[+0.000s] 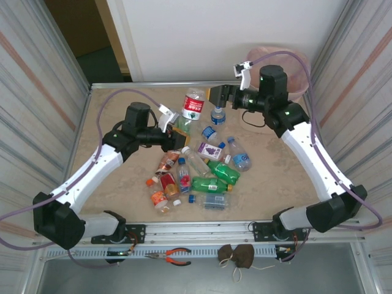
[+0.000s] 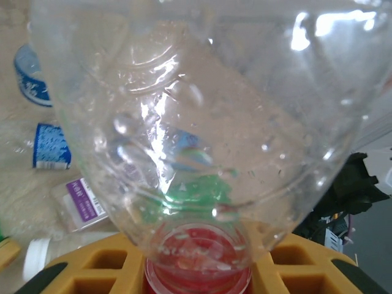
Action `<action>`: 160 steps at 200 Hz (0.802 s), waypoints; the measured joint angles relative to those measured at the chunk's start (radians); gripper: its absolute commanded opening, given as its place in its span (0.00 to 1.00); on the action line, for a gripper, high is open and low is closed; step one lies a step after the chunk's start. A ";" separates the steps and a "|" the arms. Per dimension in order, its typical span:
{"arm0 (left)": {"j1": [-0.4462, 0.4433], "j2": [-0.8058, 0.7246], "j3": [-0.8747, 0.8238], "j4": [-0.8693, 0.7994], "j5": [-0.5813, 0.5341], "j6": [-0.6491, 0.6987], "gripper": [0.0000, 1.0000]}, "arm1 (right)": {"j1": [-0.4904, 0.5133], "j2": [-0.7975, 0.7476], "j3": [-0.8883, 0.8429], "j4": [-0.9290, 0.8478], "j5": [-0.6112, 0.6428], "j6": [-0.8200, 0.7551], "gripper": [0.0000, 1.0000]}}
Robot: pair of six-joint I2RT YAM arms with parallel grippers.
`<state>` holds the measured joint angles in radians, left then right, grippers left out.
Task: Put the plastic bottles in the bin
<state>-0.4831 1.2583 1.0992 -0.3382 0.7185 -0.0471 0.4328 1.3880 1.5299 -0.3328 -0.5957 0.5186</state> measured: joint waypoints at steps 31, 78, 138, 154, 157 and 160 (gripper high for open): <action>-0.024 0.001 0.016 0.008 0.015 0.002 0.29 | 0.028 0.034 0.004 0.022 -0.021 0.021 0.86; -0.044 0.016 0.016 0.018 0.018 0.006 0.29 | 0.047 0.068 0.007 0.070 -0.055 0.064 0.82; -0.050 0.018 0.019 0.025 0.013 0.006 0.30 | 0.067 0.084 0.007 0.083 -0.061 0.098 0.66; -0.050 0.018 0.019 0.027 0.010 0.006 0.33 | 0.067 0.084 0.007 0.085 -0.061 0.101 0.64; -0.050 0.019 0.019 0.029 0.009 0.006 0.34 | 0.067 0.084 0.007 0.086 -0.061 0.101 0.64; -0.050 0.019 0.019 0.029 0.008 0.006 0.36 | 0.067 0.084 0.007 0.087 -0.060 0.101 0.63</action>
<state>-0.5327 1.2770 1.1183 -0.3092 0.7269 -0.0410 0.4999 1.4723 1.5372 -0.2462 -0.6559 0.6197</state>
